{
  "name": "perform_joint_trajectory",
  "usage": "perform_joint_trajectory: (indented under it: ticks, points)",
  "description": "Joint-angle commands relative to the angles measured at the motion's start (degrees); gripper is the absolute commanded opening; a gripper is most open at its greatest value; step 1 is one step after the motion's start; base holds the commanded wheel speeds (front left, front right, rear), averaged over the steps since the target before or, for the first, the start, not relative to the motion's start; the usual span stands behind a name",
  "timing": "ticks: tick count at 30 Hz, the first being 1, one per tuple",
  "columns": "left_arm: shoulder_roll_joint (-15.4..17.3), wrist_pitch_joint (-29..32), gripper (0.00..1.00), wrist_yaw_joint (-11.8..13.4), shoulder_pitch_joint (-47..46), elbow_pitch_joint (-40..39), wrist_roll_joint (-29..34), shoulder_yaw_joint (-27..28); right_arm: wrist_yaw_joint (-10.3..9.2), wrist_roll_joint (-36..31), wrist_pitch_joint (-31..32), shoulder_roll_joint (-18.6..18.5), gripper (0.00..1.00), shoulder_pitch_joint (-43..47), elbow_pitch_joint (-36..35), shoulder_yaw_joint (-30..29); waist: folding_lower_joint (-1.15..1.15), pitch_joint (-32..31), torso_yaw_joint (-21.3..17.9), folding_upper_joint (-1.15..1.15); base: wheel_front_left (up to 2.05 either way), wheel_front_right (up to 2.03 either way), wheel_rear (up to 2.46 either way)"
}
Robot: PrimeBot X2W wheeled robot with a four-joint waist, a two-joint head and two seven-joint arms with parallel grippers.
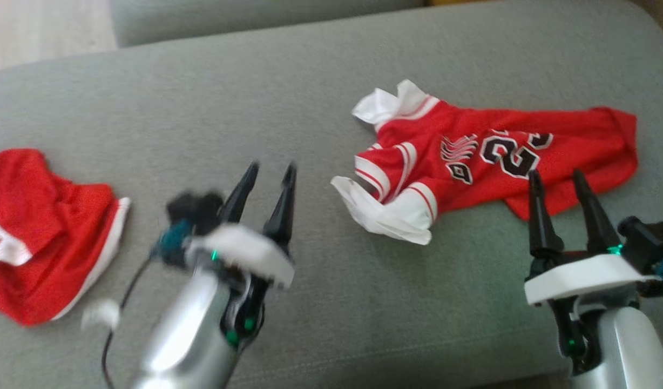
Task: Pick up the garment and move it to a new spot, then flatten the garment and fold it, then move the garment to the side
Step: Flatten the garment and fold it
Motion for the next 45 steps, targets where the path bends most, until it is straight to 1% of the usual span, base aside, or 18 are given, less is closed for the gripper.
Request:
perform_joint_trajectory:
  ticks: [1, 4, 6, 12, 14, 16, 21, 23, 25, 26, 27, 28, 30, 36, 39, 40, 44, 45]
  points:
    - [0.3, 1.1, 1.0, -0.6, -5.8, -0.7, -1.4, 0.6, 0.43, 0.0, -0.8, -0.3, 1.0, -3.0, -2.1, 1.9, 0.0, 2.2, -2.3, 0.0, 0.0, 0.0, 0.0]
    - [0.3, 4.8, 1.0, -1.5, -11.6, 2.2, -3.7, -2.6, 0.43, 0.0, -1.4, -0.3, 1.0, -3.7, -1.6, 3.2, 0.0, 3.8, -4.3, 0.0, 0.0, 0.0, 0.0]
    - [0.3, 8.3, 1.0, -2.2, -15.4, 4.9, -3.9, -5.3, 0.43, 0.0, -1.9, -0.3, 1.0, -4.4, -1.2, 4.4, 0.0, 4.7, -5.7, 0.0, 0.0, 0.0, 0.0]
    - [0.3, 17.1, 1.0, -2.6, -22.7, 13.2, -6.9, -9.9, 0.43, 0.5, -3.6, -0.3, 1.0, -6.3, 0.8, 7.4, 0.0, 6.3, -9.1, 0.0, 0.0, 0.0, 0.0]
    - [0.3, 19.2, 1.0, -2.3, -24.5, 15.7, -6.5, -11.5, 0.43, 0.7, -4.2, -0.3, 1.0, -6.7, 1.3, 7.8, 0.0, 6.7, -9.6, 0.0, 0.0, 0.0, 0.0]
    - [0.3, 20.4, 1.0, -2.2, -25.6, 17.5, -6.8, -12.4, 0.43, 0.9, -4.9, -0.3, 1.0, -6.9, 1.8, 8.1, 0.0, 6.9, -10.0, 0.0, 0.0, 0.0, 0.0]
    - [0.3, 20.5, 1.0, -0.9, -27.6, 21.4, -6.3, -14.0, 0.43, 1.2, -6.0, -0.3, 1.0, -7.3, 3.0, 9.0, 0.0, 7.3, -10.7, 0.0, 0.0, 0.0, 0.0]
    - [0.3, 20.5, 1.0, -0.9, -28.0, 22.5, -6.7, -14.5, 0.43, 1.5, -6.3, -0.3, 1.0, -7.4, 3.3, 9.4, 0.0, 7.4, -11.1, 0.0, 0.0, 0.0, 0.0]
    - [0.3, 20.8, 1.0, -1.5, -28.2, 23.5, -7.4, -15.2, 0.43, 1.7, -6.6, -0.3, 1.0, -7.5, 3.6, 9.7, 0.0, 7.4, -11.3, 0.0, 0.0, 0.0, 0.0]
    - [0.3, 21.3, 0.96, -1.9, -28.2, 23.9, -8.0, -15.5, 0.43, 1.8, -6.7, -0.3, 1.0, -7.6, 3.8, 9.8, 0.0, 7.5, -11.4, 0.0, 0.0, 0.0, 0.0]
    - [0.3, 21.6, 0.27, -2.4, -28.3, 24.2, -8.4, -15.9, 0.43, 1.8, -6.8, -0.3, 1.0, -7.6, 3.9, 9.8, 0.0, 7.5, -11.4, 0.0, 0.0, 0.0, 0.0]
    - [0.3, 21.7, 0.0, -2.7, -28.5, 24.6, -8.7, -16.3, 0.43, 1.9, -6.9, -0.3, 1.0, -7.6, 4.1, 9.8, 0.0, 7.5, -11.5, 0.0, 0.0, 0.0, 0.0]
    - [0.3, 20.7, 0.0, -2.6, -29.1, 25.2, -8.8, -16.4, 0.43, 1.9, -7.1, -0.3, 1.0, -7.7, 4.3, 9.7, 0.0, 7.6, -11.4, 0.0, 0.0, 0.0, 0.0]
    - [0.7, 12.0, 0.0, 0.9, -31.7, 27.7, -8.2, -13.8, 0.43, 1.6, -7.5, -0.3, 1.0, -8.2, 4.5, 9.3, 0.0, 7.7, -10.3, 0.0, 0.0, 0.0, 0.0]
    - [1.5, 7.2, 0.0, 2.3, -33.3, 28.8, -8.1, -12.1, 0.43, 1.2, -7.5, -0.3, 1.0, -8.4, 4.5, 9.1, 0.0, 7.6, -9.4, 0.0, 0.0, 0.0, 0.0]
    - [1.5, 7.2, 0.0, 2.3, -33.3, 28.8, -8.1, -12.1, 0.43, 1.2, -7.5, -0.3, 1.0, -8.4, 4.5, 9.1, 0.0, 7.6, -9.4, 0.0, 0.0, 0.0, 0.0]
    - [3.6, 2.1, 0.0, 3.9, -35.7, 30.0, -8.1, -9.5, 0.43, 0.7, -7.2, -0.3, 1.0, -8.5, 4.3, 8.8, 0.0, 7.4, -8.0, 0.0, 0.0, 0.0, 0.0]
    - [5.3, 0.8, 0.0, 4.6, -37.1, 30.6, -7.9, -8.5, 0.43, 0.5, -7.0, -0.3, 1.0, -8.7, 4.2, 8.9, 0.0, 7.3, -7.4, 0.0, 0.0, 0.0, 0.0]
